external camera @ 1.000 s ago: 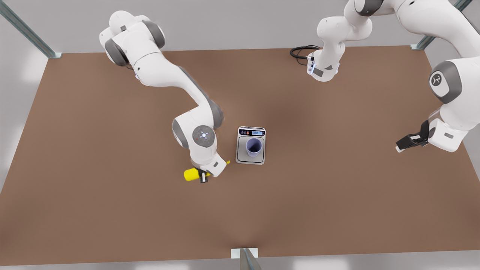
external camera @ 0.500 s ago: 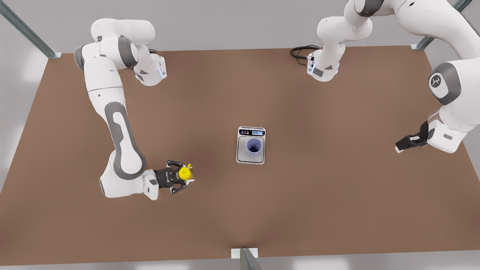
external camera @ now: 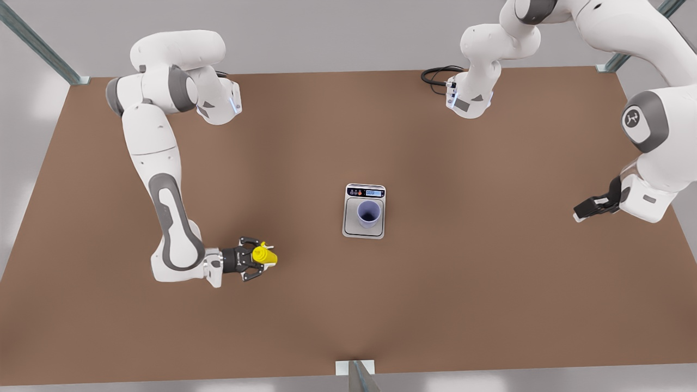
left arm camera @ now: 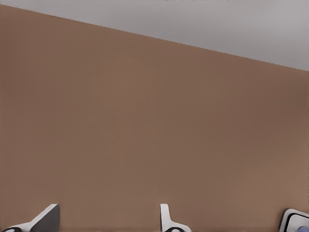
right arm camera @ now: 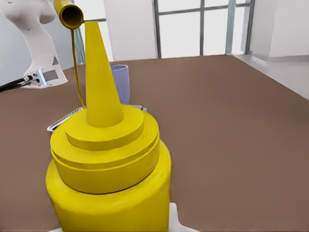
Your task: Move cup to the weight, pick up sauce bottle, pour sauce
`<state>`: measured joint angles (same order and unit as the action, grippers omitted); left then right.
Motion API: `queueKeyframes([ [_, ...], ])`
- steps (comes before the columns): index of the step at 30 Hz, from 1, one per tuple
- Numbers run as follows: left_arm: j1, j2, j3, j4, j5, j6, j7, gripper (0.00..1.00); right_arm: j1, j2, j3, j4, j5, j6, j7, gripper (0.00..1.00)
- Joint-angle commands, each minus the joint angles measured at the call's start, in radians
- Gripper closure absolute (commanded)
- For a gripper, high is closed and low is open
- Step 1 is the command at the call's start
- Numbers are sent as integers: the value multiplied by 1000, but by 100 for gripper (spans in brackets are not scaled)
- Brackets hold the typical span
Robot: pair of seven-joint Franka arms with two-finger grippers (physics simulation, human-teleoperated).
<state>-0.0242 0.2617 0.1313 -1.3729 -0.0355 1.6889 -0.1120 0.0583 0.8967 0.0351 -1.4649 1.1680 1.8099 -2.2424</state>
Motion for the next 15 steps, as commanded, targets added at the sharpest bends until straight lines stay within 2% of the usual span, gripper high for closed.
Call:
queueKeyframes([
  [1, 1, 1, 1, 0, 0, 0, 0, 0, 0, 1, 0, 0, 1, 0, 0, 45],
  [5, 1, 2, 1, 0, 2, 2, 0, 0, 2, 2, -1, 1, 2, 8, -13, 42],
  [9, 0, 4, 1, 0, 0, 0, 2, 0, 5, 2, 0, 0, 4, 14, -13, 31],
  [10, 0, 5, 1, 0, 0, 0, 0, 0, 5, 2, -1, 0, 4, 14, -11, 26],
  [15, 0, 4, 1, 0, 0, 0, 2, 0, 2, 2, -1, 0, 4, 11, -9, 19],
])
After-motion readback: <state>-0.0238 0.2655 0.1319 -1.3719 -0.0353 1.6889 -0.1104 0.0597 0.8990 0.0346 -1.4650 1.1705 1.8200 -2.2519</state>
